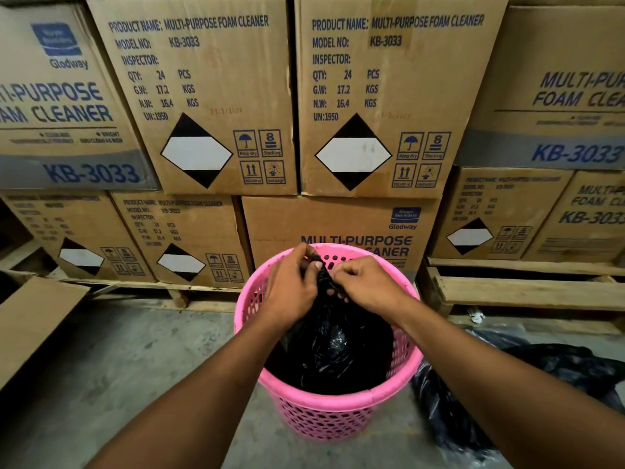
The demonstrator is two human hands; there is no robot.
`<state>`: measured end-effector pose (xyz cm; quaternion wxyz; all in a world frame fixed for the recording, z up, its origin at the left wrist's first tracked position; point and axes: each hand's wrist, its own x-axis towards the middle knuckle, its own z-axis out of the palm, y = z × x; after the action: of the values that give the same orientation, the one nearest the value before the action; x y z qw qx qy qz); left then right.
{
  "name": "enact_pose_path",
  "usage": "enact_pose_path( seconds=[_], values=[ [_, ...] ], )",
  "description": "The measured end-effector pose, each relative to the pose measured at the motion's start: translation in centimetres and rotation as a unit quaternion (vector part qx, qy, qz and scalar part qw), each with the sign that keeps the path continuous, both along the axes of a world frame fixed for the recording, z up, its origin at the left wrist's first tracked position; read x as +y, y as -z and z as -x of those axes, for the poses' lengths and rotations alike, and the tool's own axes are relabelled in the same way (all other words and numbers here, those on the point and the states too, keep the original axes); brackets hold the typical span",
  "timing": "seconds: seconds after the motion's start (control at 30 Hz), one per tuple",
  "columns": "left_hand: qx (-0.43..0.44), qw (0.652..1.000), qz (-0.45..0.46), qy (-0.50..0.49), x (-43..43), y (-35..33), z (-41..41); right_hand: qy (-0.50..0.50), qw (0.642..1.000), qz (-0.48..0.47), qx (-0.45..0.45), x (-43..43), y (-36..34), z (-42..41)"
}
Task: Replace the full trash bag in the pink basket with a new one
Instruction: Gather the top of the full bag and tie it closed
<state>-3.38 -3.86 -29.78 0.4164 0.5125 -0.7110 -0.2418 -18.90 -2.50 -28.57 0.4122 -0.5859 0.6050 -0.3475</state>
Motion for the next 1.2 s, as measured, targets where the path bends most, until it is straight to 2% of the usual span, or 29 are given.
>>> enact_pose_path(
  seconds=[0.07,0.13,0.23,0.33,0.43,0.53,0.67,0.73,0.8,0.9,1.0,1.07,1.2],
  values=[
    [0.024,0.999,-0.019,-0.010,-0.4,0.1,-0.1,-0.082,0.995,-0.009,0.051,0.5,-0.8,0.6],
    [0.062,0.996,-0.059,-0.016,-0.5,0.1,0.1,-0.118,0.987,0.017,0.105,0.8,-1.1,0.7],
    [0.170,0.973,-0.157,-0.009,-0.6,-0.2,0.4,-0.048,0.974,0.133,0.179,0.6,-0.4,0.3],
    [0.207,0.953,-0.222,-0.012,-0.6,-0.3,-0.1,-0.007,0.956,0.244,0.162,0.6,0.0,0.2],
    [0.209,0.950,-0.232,-0.027,-0.7,-0.3,-0.3,-0.021,0.949,0.286,0.128,0.5,0.1,0.0],
    [0.152,0.961,-0.214,-0.084,-1.4,-0.2,-1.1,0.018,0.965,0.227,0.132,0.2,0.5,1.0],
    [-0.093,0.961,-0.151,-0.212,-1.4,0.4,-3.6,0.017,0.990,0.082,0.117,0.3,1.8,4.1],
    [-0.131,0.962,-0.140,-0.196,-1.1,0.5,-3.8,0.023,0.988,0.077,0.131,0.2,2.1,4.5],
    [-0.083,0.974,-0.144,-0.157,-0.9,0.2,-3.7,0.011,0.983,0.105,0.153,0.1,2.0,4.0],
    [-0.008,0.986,-0.117,-0.118,-0.6,-0.2,-3.7,-0.077,0.979,0.099,0.158,0.2,1.7,2.3],
    [0.000,0.988,-0.102,-0.118,-0.3,-0.6,-4.1,-0.157,0.945,0.107,0.266,0.4,2.2,0.4],
    [-0.002,0.988,-0.104,-0.114,-0.2,-0.5,-4.4,-0.144,0.927,0.132,0.322,0.2,2.3,-0.8],
    [0.003,0.988,-0.123,-0.097,0.0,-0.1,-5.4,-0.094,0.936,0.135,0.310,-0.6,2.9,-1.5]
  ],
)
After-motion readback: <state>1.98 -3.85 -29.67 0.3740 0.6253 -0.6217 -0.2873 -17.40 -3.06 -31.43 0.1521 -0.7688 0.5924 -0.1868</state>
